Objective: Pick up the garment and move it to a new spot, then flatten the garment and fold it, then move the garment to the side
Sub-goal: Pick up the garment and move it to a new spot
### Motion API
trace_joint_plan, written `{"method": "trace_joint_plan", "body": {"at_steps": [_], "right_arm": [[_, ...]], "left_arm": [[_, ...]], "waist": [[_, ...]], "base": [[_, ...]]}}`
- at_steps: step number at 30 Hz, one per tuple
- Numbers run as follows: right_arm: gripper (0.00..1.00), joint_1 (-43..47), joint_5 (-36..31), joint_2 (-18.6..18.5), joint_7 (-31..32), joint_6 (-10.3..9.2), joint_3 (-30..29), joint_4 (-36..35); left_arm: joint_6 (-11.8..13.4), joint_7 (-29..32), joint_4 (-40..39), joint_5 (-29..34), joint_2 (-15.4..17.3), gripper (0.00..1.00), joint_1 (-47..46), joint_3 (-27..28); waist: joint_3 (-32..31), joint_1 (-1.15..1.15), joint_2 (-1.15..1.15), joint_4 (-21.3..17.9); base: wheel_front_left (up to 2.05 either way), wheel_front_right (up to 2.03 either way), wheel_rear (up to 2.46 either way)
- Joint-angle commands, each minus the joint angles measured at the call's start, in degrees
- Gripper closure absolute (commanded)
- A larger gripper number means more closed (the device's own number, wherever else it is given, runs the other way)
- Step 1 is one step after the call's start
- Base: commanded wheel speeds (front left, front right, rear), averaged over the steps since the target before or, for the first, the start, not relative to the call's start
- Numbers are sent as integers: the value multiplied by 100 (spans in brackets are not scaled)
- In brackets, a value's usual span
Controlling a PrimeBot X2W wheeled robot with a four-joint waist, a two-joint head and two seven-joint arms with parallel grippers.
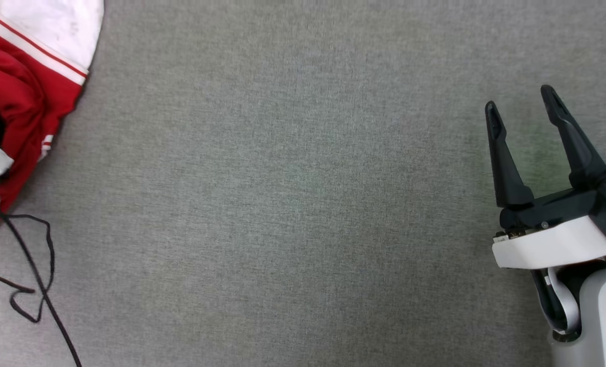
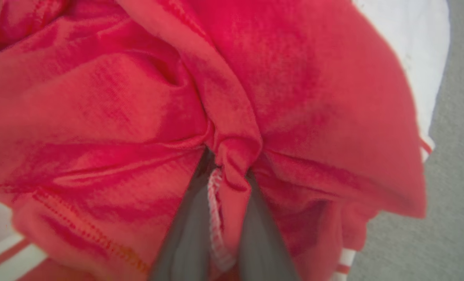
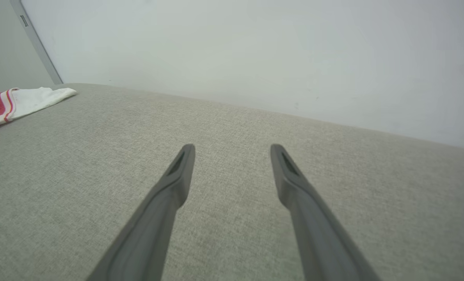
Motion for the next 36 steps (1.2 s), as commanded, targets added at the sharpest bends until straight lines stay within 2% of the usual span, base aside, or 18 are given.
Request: {"method": "trace_joint_plan", "body": {"at_steps": [1,5,12,19,23,27,36], "right_arm": [[0,-31,67,-11,-53,-6,-1,45],[0,131,144,62,-173,-6,-64,262],[0,565,211,225,-346,-6,-307,515],[0,970,327,291,-377,-6,-552,630],[0,1221,508,290,-359,-6,-652,653],[0,1409,605,291,-310,-6,-691,638],[0,1593,750,290,-243,-6,-706,573]], "left_arm": [[-24,-67,45,84,-160,100,212,-132],[-30,-874,-181,325,-127,100,340,-112],[-78,-2419,-542,896,-387,100,614,-375],[-113,-3263,-762,1277,-685,100,876,-739],[-145,-3469,-1035,1432,-849,100,992,-984],[-180,-3430,-1386,1549,-931,100,1101,-1215],[-357,-2798,-2154,1459,-1366,100,1515,-1987]], "waist": [[-204,-1,0,15],[-714,-1,0,16],[-1582,-1,0,91],[-2306,-1,0,-36],[-2652,-1,0,-230],[-2863,-1,0,-524],[-2954,-1,0,-1393]], "base": [[0,0,0],[0,0,0],[0,0,0],[0,0,0],[0,0,0],[0,0,0],[0,0,0]]}}
